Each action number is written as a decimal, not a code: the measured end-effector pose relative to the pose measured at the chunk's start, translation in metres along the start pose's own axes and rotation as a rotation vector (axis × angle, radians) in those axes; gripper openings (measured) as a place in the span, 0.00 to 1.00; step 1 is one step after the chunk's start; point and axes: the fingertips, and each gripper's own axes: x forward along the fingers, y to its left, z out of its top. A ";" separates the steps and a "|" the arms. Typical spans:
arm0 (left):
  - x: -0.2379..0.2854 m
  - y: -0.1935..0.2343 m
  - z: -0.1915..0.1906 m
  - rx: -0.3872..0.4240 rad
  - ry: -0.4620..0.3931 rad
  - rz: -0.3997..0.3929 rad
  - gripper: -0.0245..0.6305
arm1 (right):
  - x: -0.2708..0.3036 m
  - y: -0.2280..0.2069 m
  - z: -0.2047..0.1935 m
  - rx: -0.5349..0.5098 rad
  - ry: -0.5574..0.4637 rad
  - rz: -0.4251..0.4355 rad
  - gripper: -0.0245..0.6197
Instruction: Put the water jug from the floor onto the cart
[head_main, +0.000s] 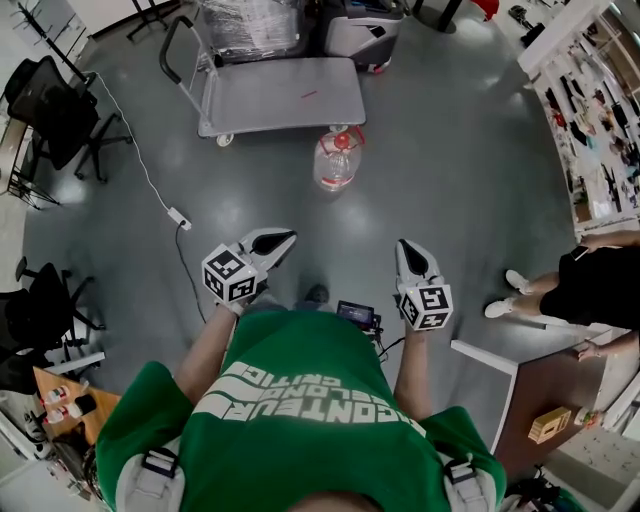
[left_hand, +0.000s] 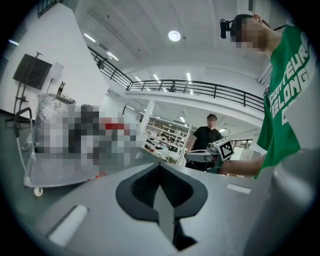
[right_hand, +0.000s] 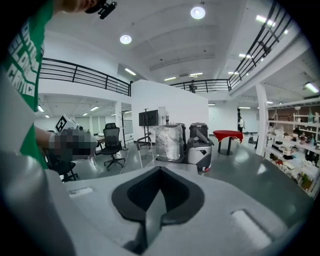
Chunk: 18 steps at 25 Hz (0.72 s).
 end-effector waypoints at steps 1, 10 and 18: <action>0.003 -0.001 0.000 0.001 0.002 0.002 0.05 | 0.001 -0.003 0.000 -0.003 0.001 0.004 0.03; 0.023 -0.005 0.002 0.015 0.010 0.012 0.05 | 0.003 -0.024 -0.007 0.005 0.011 0.007 0.02; 0.032 0.013 0.010 -0.018 -0.014 0.025 0.05 | 0.009 -0.039 0.000 0.002 0.006 -0.015 0.02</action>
